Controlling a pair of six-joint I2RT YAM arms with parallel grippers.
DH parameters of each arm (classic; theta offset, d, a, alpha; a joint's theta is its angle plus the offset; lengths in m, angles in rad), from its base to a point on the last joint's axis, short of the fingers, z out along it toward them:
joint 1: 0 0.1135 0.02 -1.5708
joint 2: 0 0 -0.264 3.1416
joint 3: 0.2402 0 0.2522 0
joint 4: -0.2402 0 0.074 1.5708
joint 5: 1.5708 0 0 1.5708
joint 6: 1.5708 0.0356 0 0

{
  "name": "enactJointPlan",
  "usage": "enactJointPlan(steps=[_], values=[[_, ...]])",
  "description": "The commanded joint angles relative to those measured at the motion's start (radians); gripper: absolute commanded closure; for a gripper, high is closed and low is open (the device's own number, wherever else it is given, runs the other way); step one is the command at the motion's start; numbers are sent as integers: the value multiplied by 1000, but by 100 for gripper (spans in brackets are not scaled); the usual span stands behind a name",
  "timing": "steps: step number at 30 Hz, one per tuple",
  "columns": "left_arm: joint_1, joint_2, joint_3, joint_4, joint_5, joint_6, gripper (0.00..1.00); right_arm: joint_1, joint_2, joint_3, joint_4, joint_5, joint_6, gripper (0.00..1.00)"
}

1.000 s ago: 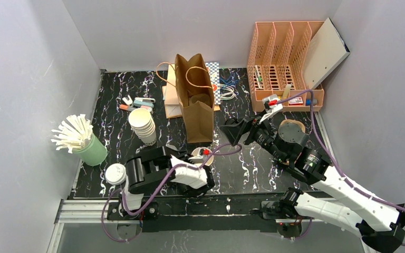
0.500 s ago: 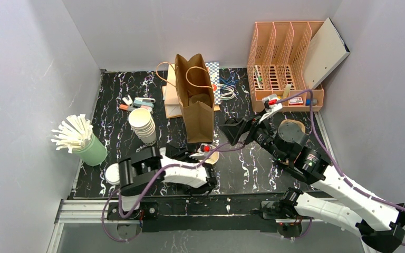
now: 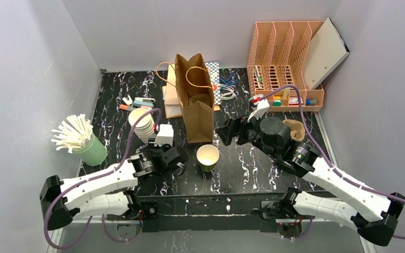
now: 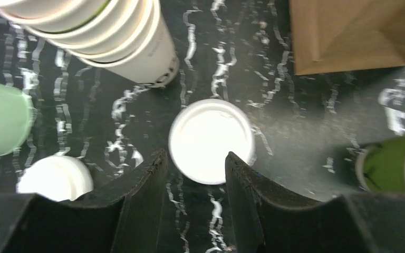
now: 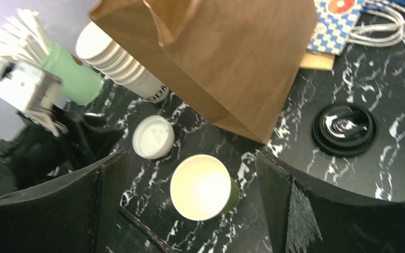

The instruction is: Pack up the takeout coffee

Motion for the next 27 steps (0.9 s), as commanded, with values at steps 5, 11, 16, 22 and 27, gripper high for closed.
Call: enactJointPlan(steps=[5, 11, 16, 22, 27], values=[[108, 67, 25, 54, 376, 1, 61, 2, 78, 58, -197, 16, 25, 9], [207, 98, 13, 87, 481, 45, 62, 2, 251, 94, -273, -69, 30, 26], [258, 104, 23, 108, 532, 81, 64, 0, 375, 109, -284, -82, 28, 35], [297, 105, 10, 119, 575, 106, 64, -3, 461, 92, -220, -98, 37, 49], [311, 113, -9, 126, 577, 107, 64, -10, 507, 95, -194, -115, 40, 65]])
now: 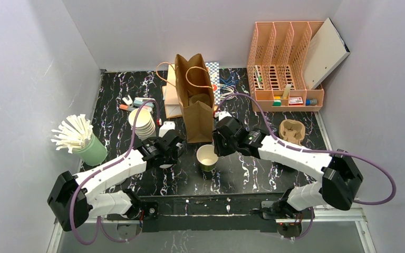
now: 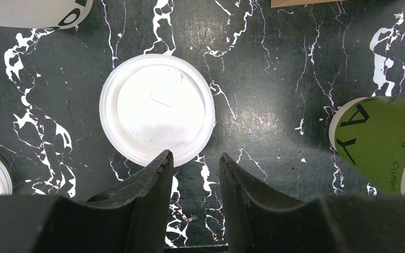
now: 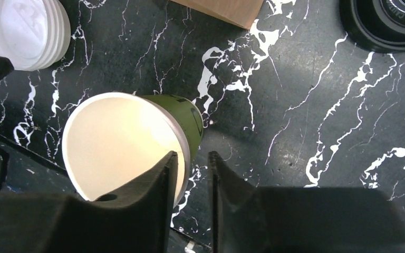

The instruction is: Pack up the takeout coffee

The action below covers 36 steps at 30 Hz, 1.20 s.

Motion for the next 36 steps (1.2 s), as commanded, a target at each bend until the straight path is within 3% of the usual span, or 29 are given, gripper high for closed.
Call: enactJointPlan(steps=[1, 7, 13, 22, 30, 36], values=[[14, 6, -16, 1, 10, 13, 64, -9, 25, 41, 49, -12, 12, 71], [14, 54, -11, 17, 22, 30, 64, -77, 23, 56, 25, 58, -14, 96], [14, 120, 10, 22, 32, 57, 63, -200, 35, 50, 45, 46, -57, 99], [15, 183, -12, 96, 5, 96, 74, -240, 43, 62, 43, 32, -81, 73], [15, 189, -14, 114, 8, 98, 84, -240, 16, 83, 26, 19, -91, 61], [15, 166, -9, 103, 15, 98, 100, -240, -13, 93, 13, 12, -99, 55]])
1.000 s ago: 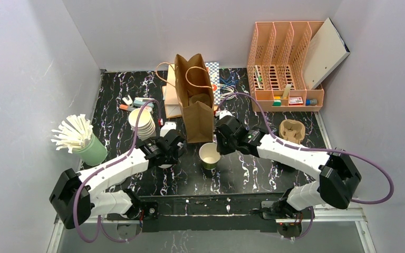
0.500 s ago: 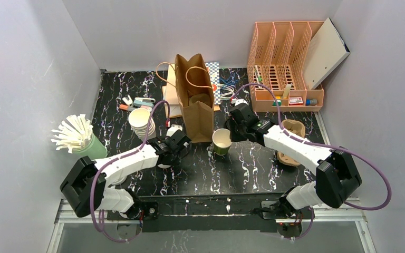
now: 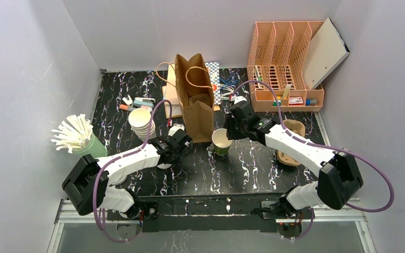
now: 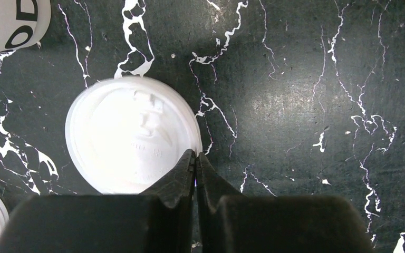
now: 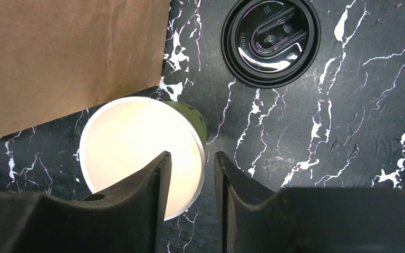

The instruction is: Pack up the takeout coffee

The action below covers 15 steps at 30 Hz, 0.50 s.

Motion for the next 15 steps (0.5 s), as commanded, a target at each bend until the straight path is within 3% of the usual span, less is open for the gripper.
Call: enactJointPlan(steps=[1, 12, 15], values=[[6, -39, -2, -19, -4, 1, 100, -4, -53, 51, 1, -9, -16, 54], [6, -213, 74, -105, 99, -8, 100, -4, -163, 60, -19, -73, -62, 34], [6, -269, 107, -115, 161, -8, 100, -4, -207, 61, -1, -171, -85, 30]])
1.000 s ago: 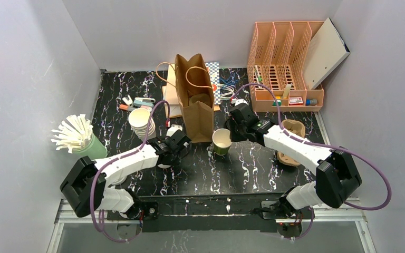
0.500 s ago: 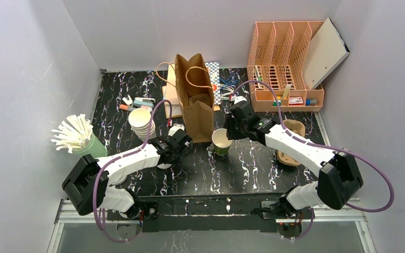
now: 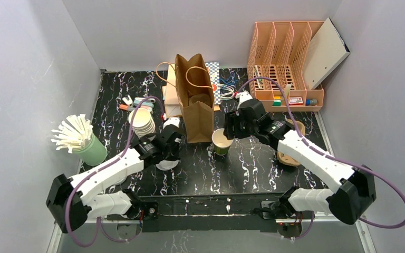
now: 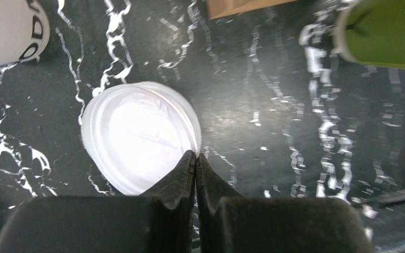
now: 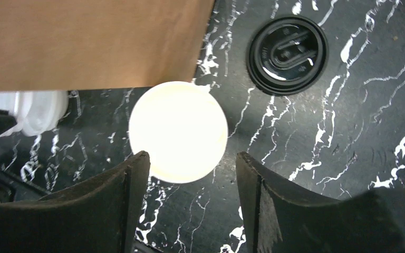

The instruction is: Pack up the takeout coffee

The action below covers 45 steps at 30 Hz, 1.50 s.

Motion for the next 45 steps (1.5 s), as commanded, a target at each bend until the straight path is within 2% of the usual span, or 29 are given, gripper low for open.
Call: enactJointPlan(steps=[1, 4, 8, 14, 17, 18, 25, 31, 36, 40, 45], values=[[6, -94, 83, -54, 94, -8, 100, -4, -92, 49, 39, -146, -44, 27], [6, -111, 132, -115, 53, -17, 100, -3, -124, 35, 72, -210, -45, 22], [6, -109, 175, -179, 10, -18, 100, -4, -132, 34, 74, -266, -52, 20], [6, -160, 171, -57, 184, -42, 100, -4, -171, -10, 152, -475, -80, 15], [6, -177, 177, -19, 224, -56, 100, -3, -217, -63, 228, -556, -86, 3], [6, -184, 176, -4, 240, -64, 100, -4, -235, -86, 259, -573, -77, 2], [6, -274, 109, 268, 445, -174, 100, -3, -336, -182, 401, -622, -13, 2], [6, -326, 170, 327, 481, -252, 100, -4, -418, -242, 509, -721, -52, 2], [6, -341, 154, 502, 576, -374, 100, -3, -423, -250, 602, -792, -23, 2], [6, -343, 127, 682, 651, -464, 100, -4, -415, -213, 627, -804, -1, 2], [6, -340, 131, 763, 684, -493, 100, -3, -401, -202, 680, -749, 120, 2]])
